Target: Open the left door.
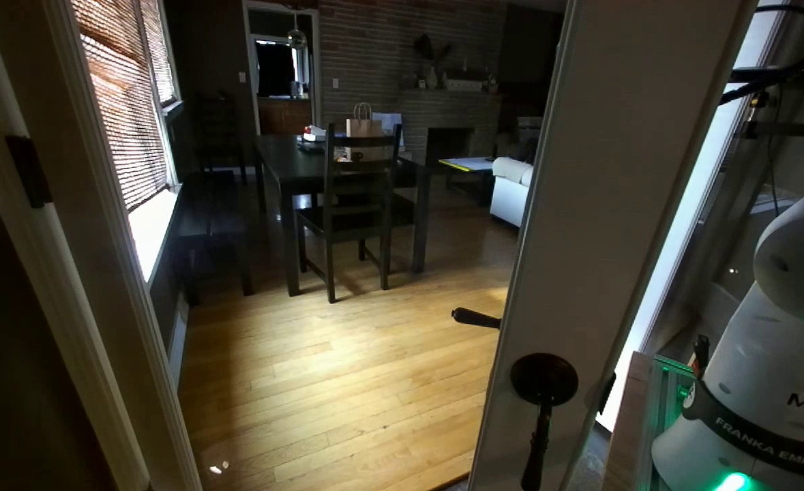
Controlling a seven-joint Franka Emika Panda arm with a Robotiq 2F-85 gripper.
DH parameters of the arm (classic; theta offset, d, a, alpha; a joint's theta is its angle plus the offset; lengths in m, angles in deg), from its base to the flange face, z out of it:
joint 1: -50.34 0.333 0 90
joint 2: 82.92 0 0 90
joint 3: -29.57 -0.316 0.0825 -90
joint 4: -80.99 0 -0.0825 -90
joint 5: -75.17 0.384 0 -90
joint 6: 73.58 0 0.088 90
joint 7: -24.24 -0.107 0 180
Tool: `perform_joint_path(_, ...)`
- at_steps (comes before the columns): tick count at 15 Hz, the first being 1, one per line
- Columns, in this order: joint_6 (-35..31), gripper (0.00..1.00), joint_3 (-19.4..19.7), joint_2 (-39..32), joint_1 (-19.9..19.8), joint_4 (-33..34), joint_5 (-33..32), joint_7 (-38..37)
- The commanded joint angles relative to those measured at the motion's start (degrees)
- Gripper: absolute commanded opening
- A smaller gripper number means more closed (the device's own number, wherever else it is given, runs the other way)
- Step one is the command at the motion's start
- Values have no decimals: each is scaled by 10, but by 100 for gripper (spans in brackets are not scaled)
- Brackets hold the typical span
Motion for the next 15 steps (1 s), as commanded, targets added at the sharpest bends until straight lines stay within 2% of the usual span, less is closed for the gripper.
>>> perform_joint_path(1, -11, 100, -13, 68, -7, -46, 28, -49)
perform_joint_path(4, -13, 100, -27, 96, -9, -67, 36, -69)
perform_joint_path(5, -4, 100, -27, 75, -5, -38, 40, -74)
perform_joint_path(13, -19, 100, -57, 94, -4, -37, 60, -119)
perform_joint_path(14, -11, 100, -82, 95, -21, -37, 60, -115)
perform_joint_path(15, -7, 100, -70, 98, 8, -38, 47, -116)
